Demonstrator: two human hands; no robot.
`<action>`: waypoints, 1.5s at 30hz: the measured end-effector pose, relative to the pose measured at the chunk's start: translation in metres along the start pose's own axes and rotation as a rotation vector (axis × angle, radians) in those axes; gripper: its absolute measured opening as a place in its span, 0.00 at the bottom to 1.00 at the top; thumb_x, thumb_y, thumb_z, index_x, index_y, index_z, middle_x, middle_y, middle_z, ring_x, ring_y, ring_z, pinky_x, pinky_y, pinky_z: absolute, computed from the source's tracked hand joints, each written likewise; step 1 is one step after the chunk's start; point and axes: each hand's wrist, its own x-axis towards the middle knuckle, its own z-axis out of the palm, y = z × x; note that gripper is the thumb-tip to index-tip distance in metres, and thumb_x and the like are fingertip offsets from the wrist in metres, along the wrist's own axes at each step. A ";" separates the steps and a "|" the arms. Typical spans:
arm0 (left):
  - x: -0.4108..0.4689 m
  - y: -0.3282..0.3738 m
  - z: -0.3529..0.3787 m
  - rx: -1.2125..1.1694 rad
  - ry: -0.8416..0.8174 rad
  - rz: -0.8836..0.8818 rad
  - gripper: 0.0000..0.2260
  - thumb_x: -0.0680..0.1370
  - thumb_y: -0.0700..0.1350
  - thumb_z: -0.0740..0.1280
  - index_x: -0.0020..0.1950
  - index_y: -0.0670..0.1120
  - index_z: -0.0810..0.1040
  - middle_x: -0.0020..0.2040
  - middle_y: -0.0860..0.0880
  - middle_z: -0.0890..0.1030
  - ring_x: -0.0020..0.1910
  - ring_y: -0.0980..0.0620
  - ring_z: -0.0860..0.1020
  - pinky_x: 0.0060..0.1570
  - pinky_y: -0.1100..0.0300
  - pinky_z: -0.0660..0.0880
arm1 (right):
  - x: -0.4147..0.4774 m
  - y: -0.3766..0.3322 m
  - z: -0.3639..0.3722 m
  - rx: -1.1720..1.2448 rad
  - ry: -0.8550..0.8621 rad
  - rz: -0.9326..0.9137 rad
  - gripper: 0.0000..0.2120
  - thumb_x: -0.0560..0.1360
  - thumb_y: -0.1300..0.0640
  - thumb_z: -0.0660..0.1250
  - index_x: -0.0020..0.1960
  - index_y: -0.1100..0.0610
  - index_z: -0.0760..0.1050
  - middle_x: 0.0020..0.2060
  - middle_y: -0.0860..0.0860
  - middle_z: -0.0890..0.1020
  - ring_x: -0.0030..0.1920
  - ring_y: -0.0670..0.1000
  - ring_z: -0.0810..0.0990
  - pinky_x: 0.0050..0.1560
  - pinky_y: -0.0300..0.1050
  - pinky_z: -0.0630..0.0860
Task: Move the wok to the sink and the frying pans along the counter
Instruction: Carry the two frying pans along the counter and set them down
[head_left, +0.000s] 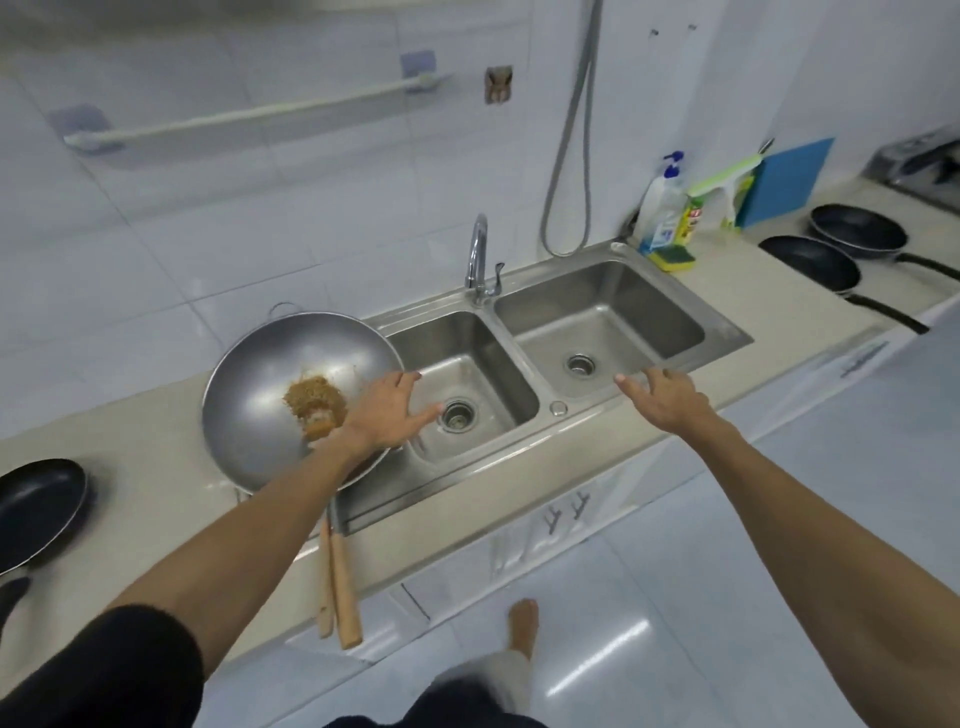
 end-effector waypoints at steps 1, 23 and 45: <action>0.018 0.015 0.001 -0.005 -0.006 0.019 0.37 0.78 0.69 0.57 0.75 0.41 0.68 0.70 0.38 0.74 0.68 0.41 0.72 0.68 0.46 0.69 | 0.010 0.011 -0.008 0.016 0.003 -0.002 0.41 0.79 0.29 0.51 0.80 0.58 0.62 0.79 0.64 0.63 0.79 0.66 0.61 0.75 0.69 0.59; 0.399 0.343 0.066 0.070 -0.264 0.274 0.36 0.79 0.66 0.58 0.78 0.42 0.63 0.76 0.39 0.69 0.73 0.40 0.67 0.71 0.47 0.65 | 0.234 0.328 -0.197 0.177 0.072 0.253 0.44 0.78 0.28 0.53 0.81 0.60 0.62 0.79 0.63 0.66 0.78 0.65 0.65 0.76 0.64 0.62; 0.637 0.755 0.163 0.147 -0.281 0.205 0.36 0.79 0.67 0.55 0.79 0.44 0.62 0.76 0.41 0.67 0.73 0.40 0.67 0.69 0.45 0.66 | 0.442 0.690 -0.371 -0.142 -0.117 0.249 0.43 0.78 0.26 0.42 0.84 0.50 0.54 0.83 0.58 0.56 0.82 0.62 0.52 0.77 0.66 0.53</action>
